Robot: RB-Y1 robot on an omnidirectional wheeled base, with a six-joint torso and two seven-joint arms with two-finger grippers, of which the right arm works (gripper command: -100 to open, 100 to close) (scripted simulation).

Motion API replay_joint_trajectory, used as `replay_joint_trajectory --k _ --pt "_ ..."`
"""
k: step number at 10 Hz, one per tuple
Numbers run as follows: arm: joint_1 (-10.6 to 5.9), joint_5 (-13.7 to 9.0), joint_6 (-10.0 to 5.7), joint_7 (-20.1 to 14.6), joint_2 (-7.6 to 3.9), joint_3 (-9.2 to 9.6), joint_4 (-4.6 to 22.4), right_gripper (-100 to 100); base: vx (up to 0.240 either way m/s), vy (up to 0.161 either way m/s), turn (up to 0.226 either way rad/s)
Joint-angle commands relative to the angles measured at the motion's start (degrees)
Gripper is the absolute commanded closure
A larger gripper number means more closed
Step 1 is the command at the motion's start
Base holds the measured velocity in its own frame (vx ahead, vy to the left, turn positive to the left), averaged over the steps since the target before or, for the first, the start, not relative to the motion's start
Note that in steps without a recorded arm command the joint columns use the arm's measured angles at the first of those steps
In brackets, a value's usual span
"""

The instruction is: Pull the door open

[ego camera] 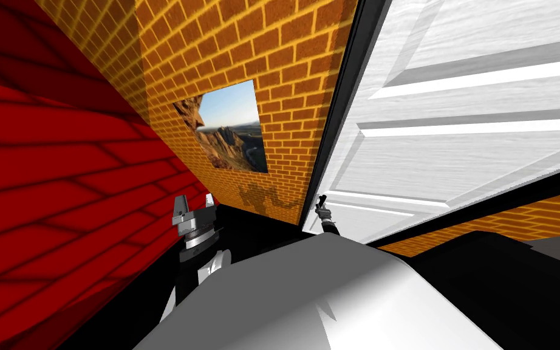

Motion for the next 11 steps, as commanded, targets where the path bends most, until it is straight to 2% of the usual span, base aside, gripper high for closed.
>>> replay_joint_trajectory --k 1,5,6,7,8,11 --pt "0.52 0.5 -0.08 -0.9 -0.52 1.09 -0.2 100 -0.235 -0.017 0.085" --pt "1.69 1.8 -0.39 -3.3 -2.13 3.98 -1.3 100 -0.233 -0.006 0.091" --pt "1.74 1.6 -0.11 -2.9 -1.93 3.57 -1.5 100 -0.095 -0.010 0.032" --pt "2.46 2.2 -0.67 -4.0 -2.64 4.72 -1.7 100 -0.135 -0.011 0.101" --pt "2.62 2.4 -0.84 -4.2 -2.84 4.97 -1.7 100 -0.204 -0.007 0.104" --pt "3.92 3.5 -2.27 -6.4 -4.51 6.96 -2.2 100 -0.233 -0.026 0.101"
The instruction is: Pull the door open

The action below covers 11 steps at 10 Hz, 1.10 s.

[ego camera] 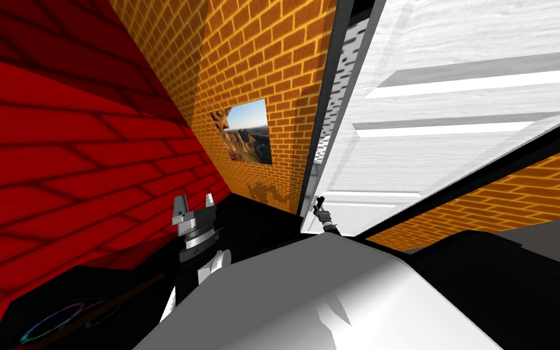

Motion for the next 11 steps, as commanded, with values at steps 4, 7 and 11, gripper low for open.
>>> replay_joint_trajectory --k 4,7,11 --pt "1.41 1.0 -1.20 -1.9 -1.52 1.79 -0.6 100 -0.200 -0.011 0.078" --pt "2.99 2.2 -3.49 -4.2 -3.24 3.75 -0.4 100 -0.196 -0.035 0.121" --pt "4.78 3.6 -6.38 -7.0 -5.44 5.90 -0.3 100 -0.234 -0.041 0.126"
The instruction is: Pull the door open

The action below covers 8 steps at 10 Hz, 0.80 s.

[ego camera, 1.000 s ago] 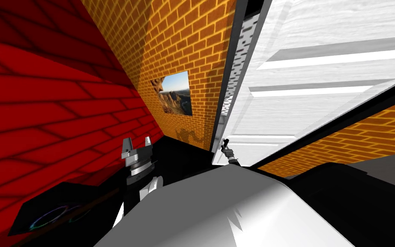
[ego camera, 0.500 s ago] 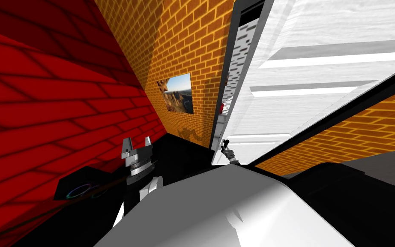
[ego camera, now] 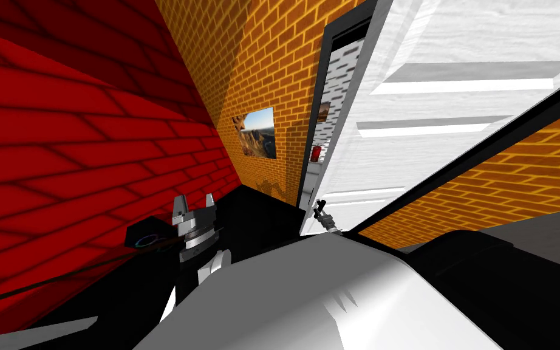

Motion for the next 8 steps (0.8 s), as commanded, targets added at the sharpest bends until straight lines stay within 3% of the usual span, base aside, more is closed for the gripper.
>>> replay_joint_trajectory --k 1,8 --pt "0.00 0.0 0.00 0.0 0.00 0.00 0.0 100 -0.120 -0.001 0.019" --pt "1.69 2.4 -5.08 -4.2 -3.19 2.93 2.2 100 -0.223 -0.035 0.125"
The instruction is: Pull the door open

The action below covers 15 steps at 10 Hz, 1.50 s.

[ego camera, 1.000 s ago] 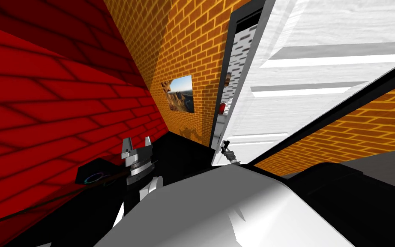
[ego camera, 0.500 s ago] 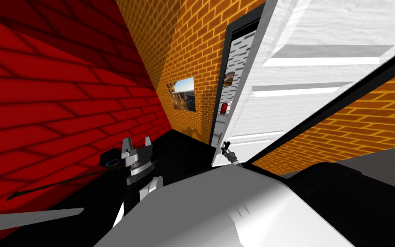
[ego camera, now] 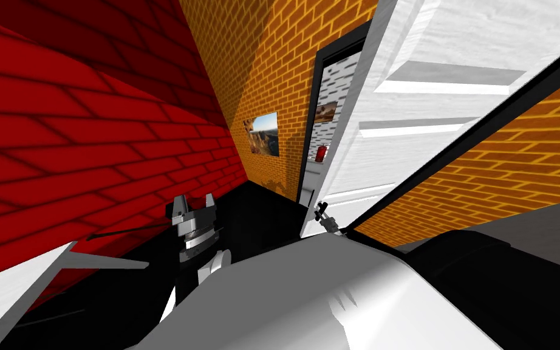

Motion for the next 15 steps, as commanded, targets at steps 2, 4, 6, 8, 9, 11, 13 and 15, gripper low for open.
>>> replay_joint_trajectory --k 2,4,6,8,9,11,13,15 --pt "0.25 0.3 -0.46 -0.3 -0.22 0.34 0.1 100 -0.140 -0.044 0.048" --pt "0.25 0.8 -1.81 -1.3 -0.75 1.03 1.2 100 -0.166 -0.038 0.153" --pt "0.17 1.2 -2.94 -2.0 -1.23 1.48 2.1 100 -0.229 -0.066 0.143" --pt "0.08 1.5 -4.12 -2.8 -1.73 1.95 3.0 100 -0.196 -0.047 0.127" --pt "0.04 1.7 -4.67 -3.2 -1.97 2.17 3.4 100 -0.221 -0.046 0.127" --pt "-0.03 2.1 -5.74 -3.9 -2.43 2.60 4.2 100 -0.212 -0.057 0.125" --pt "-0.51 2.2 -6.04 -4.1 -2.46 2.76 5.0 100 -0.114 -0.029 0.076" --pt "-0.71 2.4 -6.52 -4.5 -2.66 2.97 5.6 100 -0.178 -0.055 0.125"
